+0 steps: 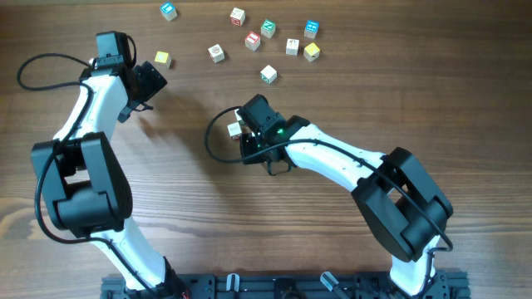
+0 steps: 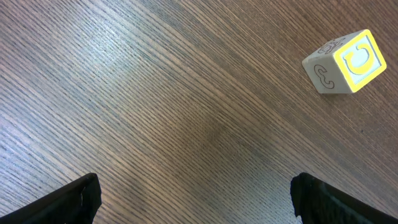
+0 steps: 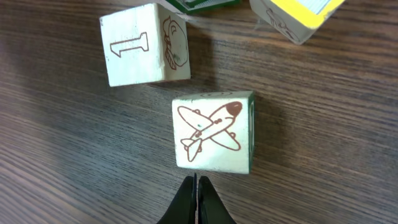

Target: Form a circle

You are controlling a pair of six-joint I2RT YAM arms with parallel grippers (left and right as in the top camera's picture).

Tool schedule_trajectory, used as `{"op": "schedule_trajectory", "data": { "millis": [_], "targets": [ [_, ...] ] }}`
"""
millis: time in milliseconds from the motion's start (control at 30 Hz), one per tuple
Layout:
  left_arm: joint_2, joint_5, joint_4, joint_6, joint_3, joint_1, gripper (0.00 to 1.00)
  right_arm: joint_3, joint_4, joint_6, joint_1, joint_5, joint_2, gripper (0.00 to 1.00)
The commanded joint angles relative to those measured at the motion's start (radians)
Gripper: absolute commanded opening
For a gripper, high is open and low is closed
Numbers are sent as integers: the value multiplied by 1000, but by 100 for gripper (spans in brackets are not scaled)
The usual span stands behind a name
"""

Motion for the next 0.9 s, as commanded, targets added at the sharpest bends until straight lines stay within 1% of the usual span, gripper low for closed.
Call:
{"op": "schedule_trajectory", "data": {
  "millis": [0,467,867],
  "targets": [
    [-16,1,1,8,11,1,100,-3,16,10,5,2,13,5],
    [-16,1,1,8,11,1,100,-3,-11,10,5,2,13,5],
    [-16,1,1,8,11,1,100,-3,16,10,5,17,13,6]
  ]
}}
